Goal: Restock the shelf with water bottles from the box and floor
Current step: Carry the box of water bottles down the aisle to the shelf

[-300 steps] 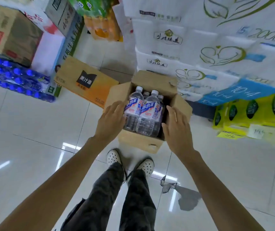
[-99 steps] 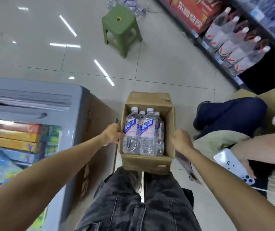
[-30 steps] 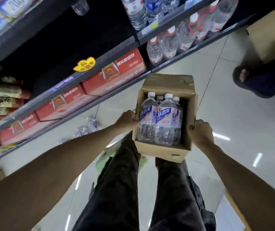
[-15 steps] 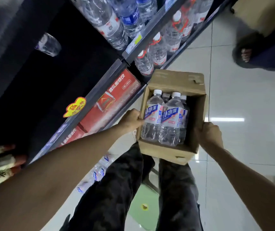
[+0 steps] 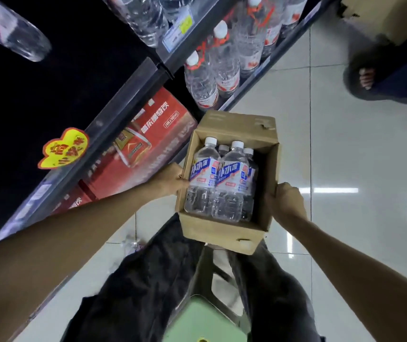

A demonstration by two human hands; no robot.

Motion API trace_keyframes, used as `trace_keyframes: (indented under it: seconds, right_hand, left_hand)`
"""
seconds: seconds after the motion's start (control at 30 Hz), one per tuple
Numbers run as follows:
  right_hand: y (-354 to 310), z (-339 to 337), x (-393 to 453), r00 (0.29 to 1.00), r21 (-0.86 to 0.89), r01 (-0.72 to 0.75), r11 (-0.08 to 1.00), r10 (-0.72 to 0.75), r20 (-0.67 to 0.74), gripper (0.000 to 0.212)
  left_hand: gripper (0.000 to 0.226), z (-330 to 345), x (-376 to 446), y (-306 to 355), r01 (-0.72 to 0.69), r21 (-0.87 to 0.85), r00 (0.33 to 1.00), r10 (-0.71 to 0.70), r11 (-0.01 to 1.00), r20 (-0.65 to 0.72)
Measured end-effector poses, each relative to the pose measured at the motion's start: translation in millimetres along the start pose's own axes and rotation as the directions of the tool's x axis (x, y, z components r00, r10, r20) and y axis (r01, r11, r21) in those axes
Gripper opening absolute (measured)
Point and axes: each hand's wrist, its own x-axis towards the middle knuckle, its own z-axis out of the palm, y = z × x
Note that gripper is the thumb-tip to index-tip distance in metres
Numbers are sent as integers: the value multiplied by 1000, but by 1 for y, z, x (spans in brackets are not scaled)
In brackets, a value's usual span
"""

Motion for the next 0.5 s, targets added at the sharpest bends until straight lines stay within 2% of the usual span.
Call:
trace_keyframes:
  seconds: [0.17, 0.3, 0.5]
  right_hand:
    - [17, 21, 11, 999, -3, -3, 1000, 3, -35, 17]
    - [27, 41, 20, 998, -7, 1, 1000, -2, -67, 17]
    - [36, 76, 40, 993, -29, 2, 1000, -5, -116, 21]
  left_hand:
    - [18, 23, 24, -18, -40, -35, 999, 39, 999, -30]
    - [33, 34, 36, -25, -117, -69, 993, 115, 991, -32]
    - [12, 53, 67, -57, -182, -45, 981, 178, 982, -77]
